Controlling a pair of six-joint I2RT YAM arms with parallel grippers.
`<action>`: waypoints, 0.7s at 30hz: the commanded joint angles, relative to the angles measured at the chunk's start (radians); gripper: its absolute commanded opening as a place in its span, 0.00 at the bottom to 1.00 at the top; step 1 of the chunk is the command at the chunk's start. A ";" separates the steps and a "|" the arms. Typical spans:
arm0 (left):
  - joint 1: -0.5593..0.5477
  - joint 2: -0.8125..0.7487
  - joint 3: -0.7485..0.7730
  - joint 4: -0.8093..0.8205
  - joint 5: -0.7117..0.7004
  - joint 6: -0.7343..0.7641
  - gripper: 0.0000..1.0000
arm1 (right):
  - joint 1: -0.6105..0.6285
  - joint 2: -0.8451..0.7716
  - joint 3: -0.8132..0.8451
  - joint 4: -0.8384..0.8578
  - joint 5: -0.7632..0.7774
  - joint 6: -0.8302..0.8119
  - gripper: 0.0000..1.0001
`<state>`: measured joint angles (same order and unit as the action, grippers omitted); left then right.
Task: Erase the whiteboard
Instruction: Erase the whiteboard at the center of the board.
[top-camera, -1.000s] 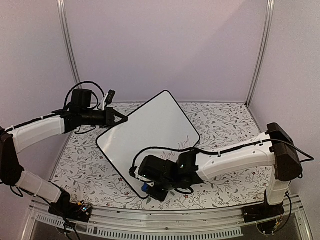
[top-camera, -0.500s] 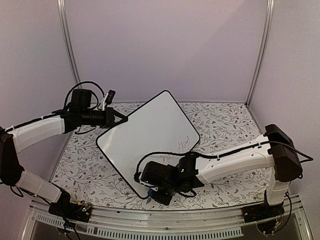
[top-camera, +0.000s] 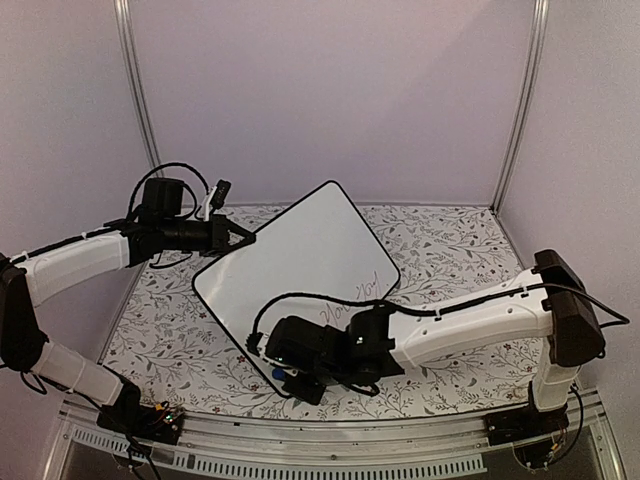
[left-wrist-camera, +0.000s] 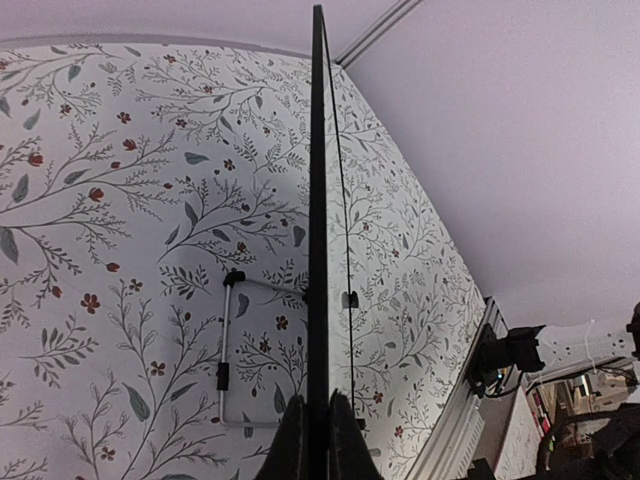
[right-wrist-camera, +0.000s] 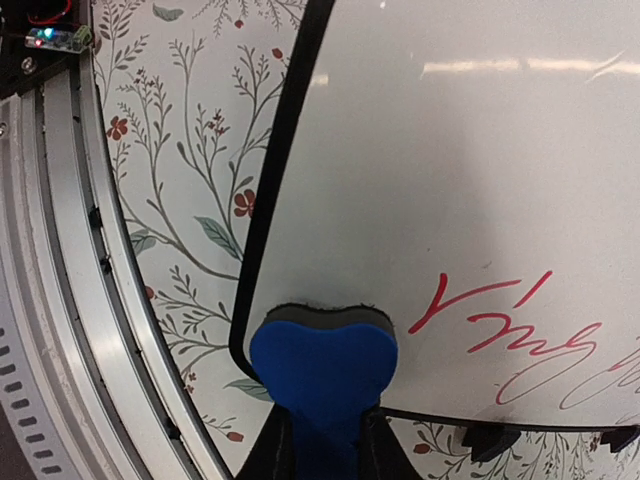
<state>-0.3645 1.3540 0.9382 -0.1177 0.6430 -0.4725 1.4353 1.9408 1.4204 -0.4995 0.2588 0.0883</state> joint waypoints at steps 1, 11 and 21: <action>0.001 0.009 -0.008 -0.022 -0.060 0.024 0.00 | 0.004 0.052 0.058 0.035 0.075 -0.022 0.07; 0.000 0.007 -0.007 -0.023 -0.058 0.024 0.00 | -0.014 0.082 0.031 -0.003 0.024 -0.017 0.07; 0.000 0.008 -0.009 -0.023 -0.058 0.023 0.00 | -0.014 0.041 -0.062 -0.049 -0.012 0.005 0.07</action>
<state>-0.3645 1.3540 0.9382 -0.1158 0.6468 -0.4599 1.4281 1.9854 1.4147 -0.4702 0.2741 0.0776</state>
